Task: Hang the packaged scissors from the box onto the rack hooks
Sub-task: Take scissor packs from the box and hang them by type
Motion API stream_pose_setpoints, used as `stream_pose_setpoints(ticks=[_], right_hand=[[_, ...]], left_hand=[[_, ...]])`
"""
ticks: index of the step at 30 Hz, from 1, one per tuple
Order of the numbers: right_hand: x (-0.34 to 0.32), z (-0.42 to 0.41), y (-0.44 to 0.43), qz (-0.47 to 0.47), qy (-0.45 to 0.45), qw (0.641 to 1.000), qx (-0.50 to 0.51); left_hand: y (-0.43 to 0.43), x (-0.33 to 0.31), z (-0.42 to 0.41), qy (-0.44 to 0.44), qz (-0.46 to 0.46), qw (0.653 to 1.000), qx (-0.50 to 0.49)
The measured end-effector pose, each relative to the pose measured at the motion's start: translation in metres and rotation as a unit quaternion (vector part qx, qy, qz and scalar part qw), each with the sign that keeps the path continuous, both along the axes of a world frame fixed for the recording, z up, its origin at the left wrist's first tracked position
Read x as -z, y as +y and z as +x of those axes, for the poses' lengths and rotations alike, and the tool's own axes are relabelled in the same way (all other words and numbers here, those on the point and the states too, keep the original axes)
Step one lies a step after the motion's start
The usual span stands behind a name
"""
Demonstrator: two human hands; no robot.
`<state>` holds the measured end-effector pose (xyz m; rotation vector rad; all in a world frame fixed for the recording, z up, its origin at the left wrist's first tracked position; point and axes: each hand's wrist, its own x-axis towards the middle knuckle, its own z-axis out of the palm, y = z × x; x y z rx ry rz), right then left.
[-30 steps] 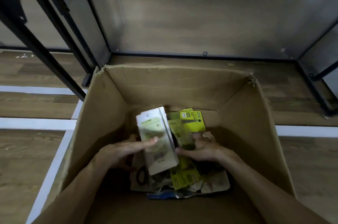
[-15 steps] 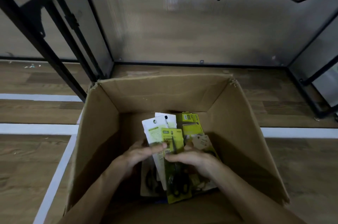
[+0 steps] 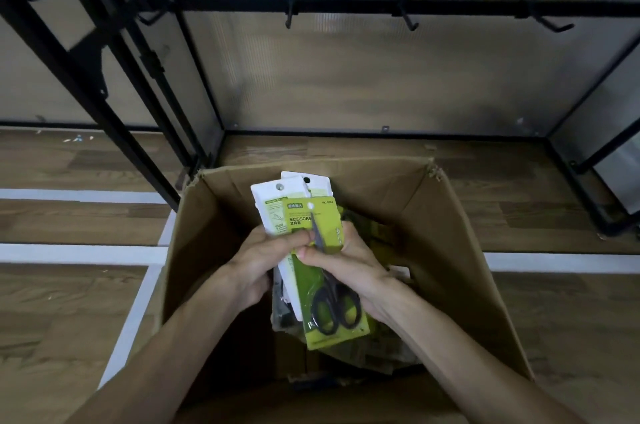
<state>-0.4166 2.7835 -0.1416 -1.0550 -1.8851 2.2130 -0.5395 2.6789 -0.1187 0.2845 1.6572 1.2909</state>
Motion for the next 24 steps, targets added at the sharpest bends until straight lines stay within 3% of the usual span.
stream_pose_setpoints(ticks=[5, 12, 19, 24], right_hand=[[-0.076, 0.012, -0.015, 0.042, -0.009, 0.999, 0.027], [-0.241, 0.029, -0.037, 0.113, -0.046, 0.992, 0.037], [-0.525, 0.052, -0.037, 0.153, -0.020, 0.987, 0.034], [-0.644, 0.055, -0.036, 0.137, -0.049, 0.989, 0.023]], left_hand=[[-0.011, -0.080, 0.008, 0.012, 0.003, 1.000, 0.016], [-0.030, -0.258, 0.031, 0.042, 0.012, 0.999, -0.014], [-0.040, -0.477, 0.040, 0.026, 0.007, 0.999, -0.032], [-0.032, -0.614, 0.042, 0.055, 0.064, 0.996, -0.028]])
